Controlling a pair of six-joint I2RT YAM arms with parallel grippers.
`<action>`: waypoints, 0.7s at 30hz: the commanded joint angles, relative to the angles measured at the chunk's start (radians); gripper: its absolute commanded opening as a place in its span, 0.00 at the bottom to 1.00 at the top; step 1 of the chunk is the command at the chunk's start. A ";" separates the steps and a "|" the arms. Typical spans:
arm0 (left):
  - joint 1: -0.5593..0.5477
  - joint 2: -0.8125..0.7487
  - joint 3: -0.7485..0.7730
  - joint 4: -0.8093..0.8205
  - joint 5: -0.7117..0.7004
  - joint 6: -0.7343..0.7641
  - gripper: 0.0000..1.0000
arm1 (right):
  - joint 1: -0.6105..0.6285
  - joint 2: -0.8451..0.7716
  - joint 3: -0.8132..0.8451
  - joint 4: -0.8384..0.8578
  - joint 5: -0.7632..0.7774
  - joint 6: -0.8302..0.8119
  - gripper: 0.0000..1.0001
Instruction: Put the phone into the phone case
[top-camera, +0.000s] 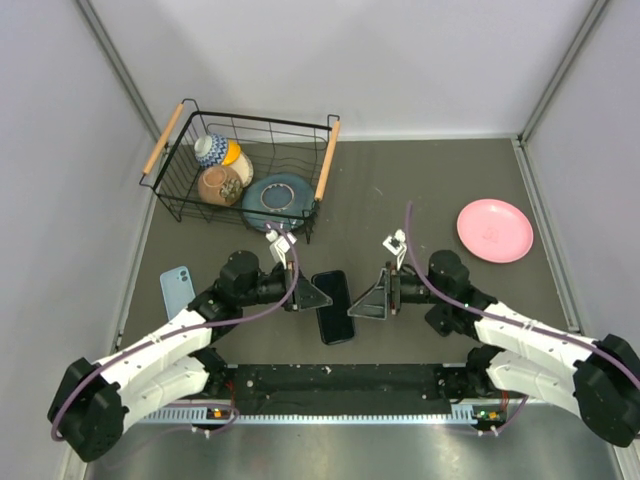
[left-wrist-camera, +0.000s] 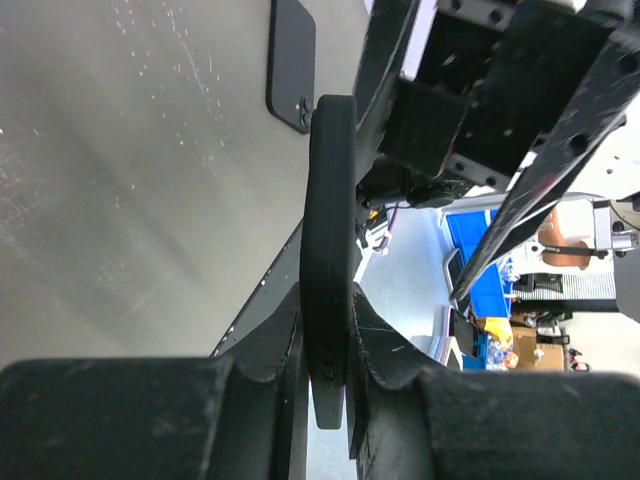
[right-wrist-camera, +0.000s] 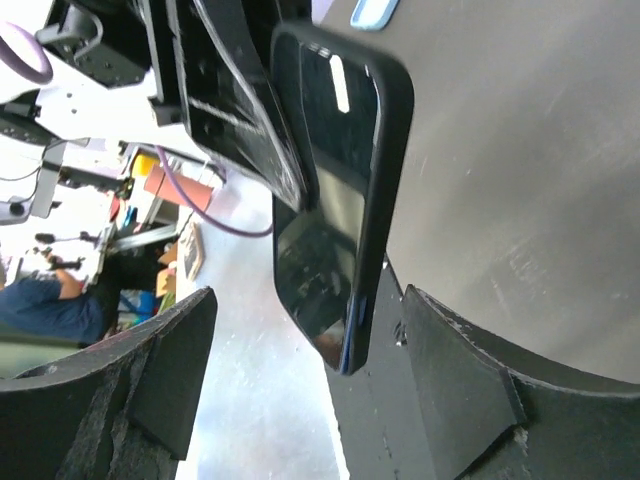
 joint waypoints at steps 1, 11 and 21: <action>0.004 -0.033 0.023 0.144 -0.018 -0.037 0.00 | 0.010 0.032 -0.046 0.218 -0.096 0.065 0.73; 0.004 -0.056 0.002 0.224 -0.061 -0.083 0.00 | 0.015 0.105 -0.115 0.443 -0.141 0.167 0.61; 0.005 -0.021 0.005 0.272 -0.073 -0.107 0.00 | 0.021 0.120 -0.173 0.550 -0.147 0.214 0.58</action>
